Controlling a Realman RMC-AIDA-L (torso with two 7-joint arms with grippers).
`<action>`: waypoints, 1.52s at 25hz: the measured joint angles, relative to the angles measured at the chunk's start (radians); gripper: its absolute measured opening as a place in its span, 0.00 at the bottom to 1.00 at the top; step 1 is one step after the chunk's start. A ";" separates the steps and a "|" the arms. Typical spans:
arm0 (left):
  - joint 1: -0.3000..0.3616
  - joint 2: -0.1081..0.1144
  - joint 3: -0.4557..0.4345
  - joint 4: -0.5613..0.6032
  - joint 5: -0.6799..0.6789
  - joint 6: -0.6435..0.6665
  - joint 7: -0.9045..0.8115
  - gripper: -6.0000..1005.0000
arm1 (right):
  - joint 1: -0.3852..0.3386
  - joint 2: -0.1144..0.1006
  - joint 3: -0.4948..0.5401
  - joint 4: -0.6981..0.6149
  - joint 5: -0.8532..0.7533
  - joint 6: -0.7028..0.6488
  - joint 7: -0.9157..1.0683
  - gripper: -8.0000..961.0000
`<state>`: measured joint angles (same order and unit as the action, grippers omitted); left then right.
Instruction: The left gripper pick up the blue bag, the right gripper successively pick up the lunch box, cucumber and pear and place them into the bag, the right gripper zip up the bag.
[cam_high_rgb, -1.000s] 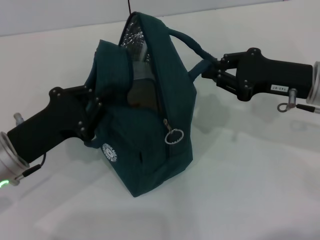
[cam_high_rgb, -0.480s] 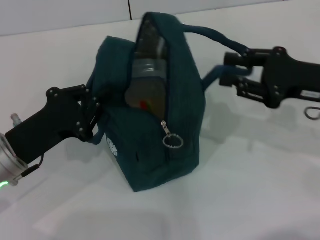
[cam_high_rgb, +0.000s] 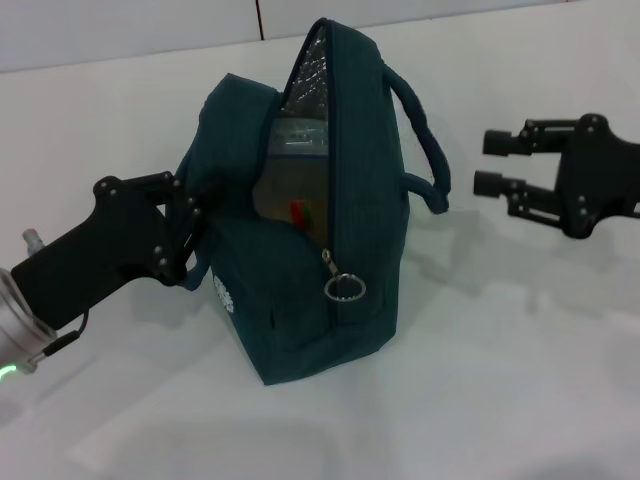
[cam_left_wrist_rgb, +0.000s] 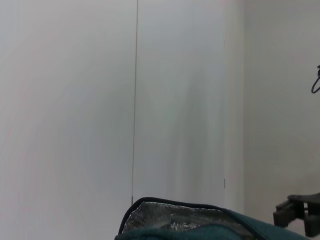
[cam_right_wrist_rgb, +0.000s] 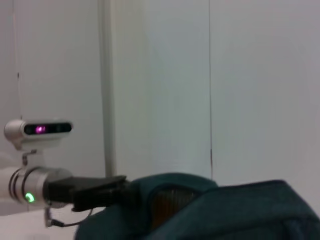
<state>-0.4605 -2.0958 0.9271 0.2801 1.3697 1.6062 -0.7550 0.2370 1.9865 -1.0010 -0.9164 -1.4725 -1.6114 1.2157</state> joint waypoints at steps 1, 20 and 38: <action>0.000 0.000 0.000 -0.001 0.000 0.000 0.000 0.05 | 0.001 0.003 -0.005 0.000 -0.007 -0.013 0.000 0.42; -0.007 -0.006 0.024 -0.012 0.000 0.005 0.013 0.05 | 0.071 0.024 -0.277 0.037 -0.116 0.028 0.010 0.42; -0.009 -0.006 0.023 -0.027 -0.007 0.002 0.029 0.05 | 0.085 0.023 -0.260 0.038 -0.068 0.067 -0.060 0.42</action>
<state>-0.4697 -2.1020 0.9505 0.2528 1.3629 1.6082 -0.7255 0.3216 2.0097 -1.2611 -0.8788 -1.5402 -1.5447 1.1555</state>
